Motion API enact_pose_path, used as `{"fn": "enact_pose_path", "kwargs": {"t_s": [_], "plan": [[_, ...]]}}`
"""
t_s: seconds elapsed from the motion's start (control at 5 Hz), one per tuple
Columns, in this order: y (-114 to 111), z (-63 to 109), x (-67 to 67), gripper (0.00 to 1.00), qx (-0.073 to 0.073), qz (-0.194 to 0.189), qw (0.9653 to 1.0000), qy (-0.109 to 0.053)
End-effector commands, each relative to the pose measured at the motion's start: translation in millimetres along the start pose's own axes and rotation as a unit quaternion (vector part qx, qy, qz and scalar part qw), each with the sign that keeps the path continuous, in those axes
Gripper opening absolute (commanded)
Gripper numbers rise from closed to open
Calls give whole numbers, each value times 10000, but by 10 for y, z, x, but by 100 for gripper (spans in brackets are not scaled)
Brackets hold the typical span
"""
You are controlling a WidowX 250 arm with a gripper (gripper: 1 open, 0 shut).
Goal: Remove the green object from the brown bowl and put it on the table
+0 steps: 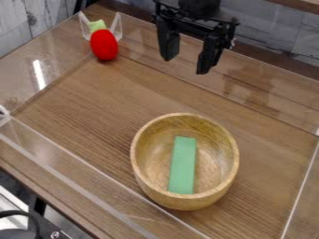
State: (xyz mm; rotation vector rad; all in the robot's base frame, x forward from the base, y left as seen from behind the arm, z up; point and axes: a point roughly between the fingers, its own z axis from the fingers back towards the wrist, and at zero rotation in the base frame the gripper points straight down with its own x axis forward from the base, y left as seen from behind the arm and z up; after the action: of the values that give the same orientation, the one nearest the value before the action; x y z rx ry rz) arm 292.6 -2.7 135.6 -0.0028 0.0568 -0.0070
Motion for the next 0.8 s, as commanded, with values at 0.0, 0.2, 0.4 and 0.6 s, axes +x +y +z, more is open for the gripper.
{"fn": "enact_pose_path", "kwargs": {"t_s": [0.0,0.2,0.4,0.6], "plan": [[-13,-221,-189,100,-21,-10,9998,182],[-208,-362,-358,100,-128,309,9988,371],[-448,-494,-476,100,-231,698,9964,412],[-616,-585,-581,100,-300,1051,9933,386]]}}
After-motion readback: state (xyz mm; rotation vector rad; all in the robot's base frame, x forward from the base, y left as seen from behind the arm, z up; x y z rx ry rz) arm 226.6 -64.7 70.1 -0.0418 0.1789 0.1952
